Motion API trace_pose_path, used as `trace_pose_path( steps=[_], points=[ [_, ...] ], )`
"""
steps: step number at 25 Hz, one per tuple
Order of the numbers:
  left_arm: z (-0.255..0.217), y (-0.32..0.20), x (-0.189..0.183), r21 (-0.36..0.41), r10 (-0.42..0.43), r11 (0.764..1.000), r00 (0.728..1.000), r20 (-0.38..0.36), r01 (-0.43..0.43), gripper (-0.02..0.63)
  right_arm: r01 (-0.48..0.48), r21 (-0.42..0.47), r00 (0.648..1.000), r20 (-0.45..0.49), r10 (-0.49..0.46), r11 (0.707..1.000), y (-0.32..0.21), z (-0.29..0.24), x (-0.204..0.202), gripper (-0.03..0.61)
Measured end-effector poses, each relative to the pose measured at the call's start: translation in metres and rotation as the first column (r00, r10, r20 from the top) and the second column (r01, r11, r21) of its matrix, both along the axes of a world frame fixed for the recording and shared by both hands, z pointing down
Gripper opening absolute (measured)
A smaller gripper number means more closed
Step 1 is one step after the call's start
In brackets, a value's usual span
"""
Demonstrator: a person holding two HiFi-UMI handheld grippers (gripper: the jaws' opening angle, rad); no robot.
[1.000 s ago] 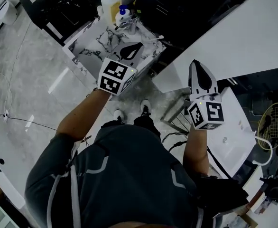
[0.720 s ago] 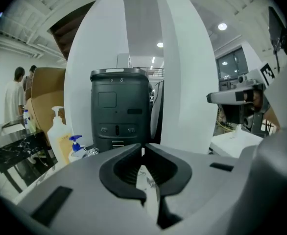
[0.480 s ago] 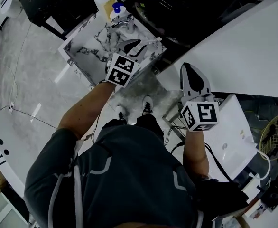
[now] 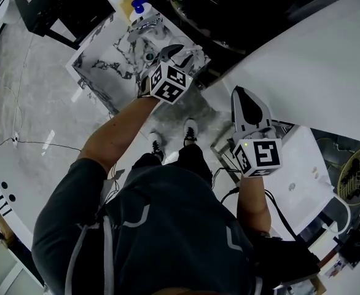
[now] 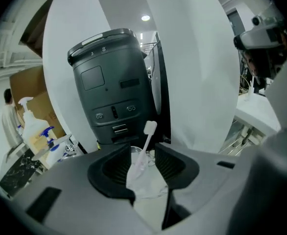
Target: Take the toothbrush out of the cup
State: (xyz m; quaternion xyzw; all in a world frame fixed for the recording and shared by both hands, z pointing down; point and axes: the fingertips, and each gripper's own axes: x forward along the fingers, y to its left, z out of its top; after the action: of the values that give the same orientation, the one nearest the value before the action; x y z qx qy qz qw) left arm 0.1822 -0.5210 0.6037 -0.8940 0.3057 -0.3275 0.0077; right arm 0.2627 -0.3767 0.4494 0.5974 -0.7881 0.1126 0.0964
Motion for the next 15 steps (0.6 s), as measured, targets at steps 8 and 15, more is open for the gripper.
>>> trace_pose_path(
  steps=[8,15],
  points=[
    [0.022,-0.012,0.020,0.045,0.040,0.998,0.996,0.077,-0.044,0.153,0.008,-0.024,1.000,0.023,-0.007,1.000,0.005,0.017,0.002,0.029],
    [0.027,-0.019,0.031,0.055,0.052,0.997,0.994,0.096,-0.057,0.103,0.005,-0.043,0.999,0.035,-0.004,0.999,0.006,0.026,0.006,0.029]
  ],
)
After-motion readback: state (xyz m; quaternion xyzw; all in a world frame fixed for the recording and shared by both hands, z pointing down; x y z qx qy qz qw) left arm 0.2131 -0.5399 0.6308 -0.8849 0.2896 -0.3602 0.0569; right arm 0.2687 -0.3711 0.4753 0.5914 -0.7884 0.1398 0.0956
